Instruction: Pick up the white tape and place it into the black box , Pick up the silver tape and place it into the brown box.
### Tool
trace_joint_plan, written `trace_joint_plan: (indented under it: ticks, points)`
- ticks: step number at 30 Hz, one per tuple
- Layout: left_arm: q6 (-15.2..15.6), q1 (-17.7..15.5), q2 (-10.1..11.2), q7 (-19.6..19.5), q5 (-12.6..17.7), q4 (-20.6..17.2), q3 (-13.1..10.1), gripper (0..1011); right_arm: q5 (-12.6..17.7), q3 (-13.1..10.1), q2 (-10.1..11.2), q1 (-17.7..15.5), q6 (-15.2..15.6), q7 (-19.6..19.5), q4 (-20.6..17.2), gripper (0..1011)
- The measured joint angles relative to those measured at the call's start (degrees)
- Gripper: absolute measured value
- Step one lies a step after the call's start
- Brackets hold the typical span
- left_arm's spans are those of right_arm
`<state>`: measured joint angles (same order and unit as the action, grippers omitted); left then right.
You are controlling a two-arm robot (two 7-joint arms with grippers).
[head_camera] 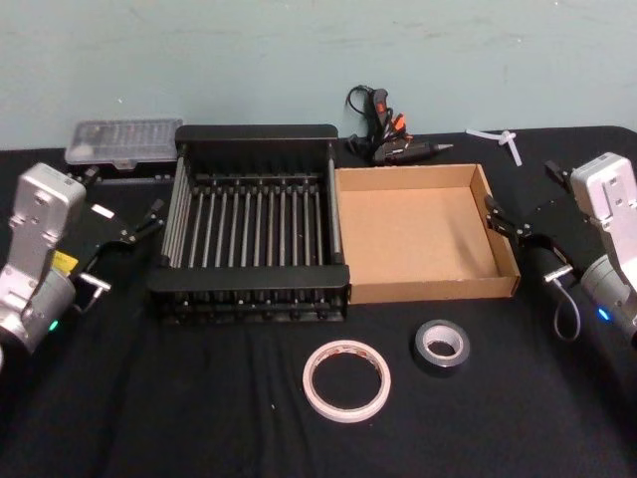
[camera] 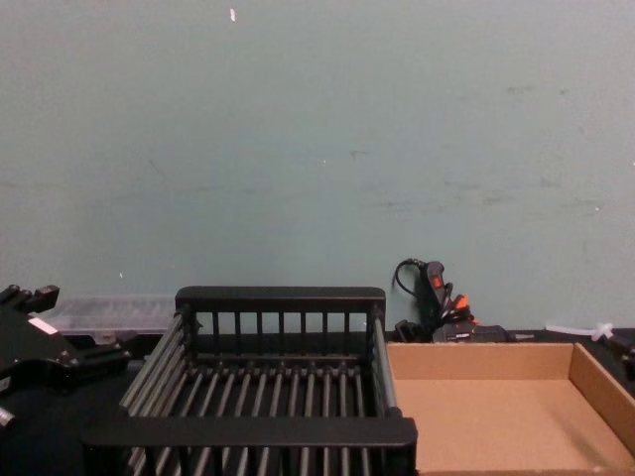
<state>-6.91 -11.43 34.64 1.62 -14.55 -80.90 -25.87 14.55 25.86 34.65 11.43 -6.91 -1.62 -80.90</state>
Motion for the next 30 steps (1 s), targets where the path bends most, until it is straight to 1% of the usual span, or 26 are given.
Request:
trace_joint_plan:
  ticks: [30]
  points:
    - [0.00, 0.00, 0.00, 0.00, 0.00, 0.00, 0.00, 1001, 0.00, 0.00, 0.00, 0.00, 0.00, 0.00, 0.00, 1002]
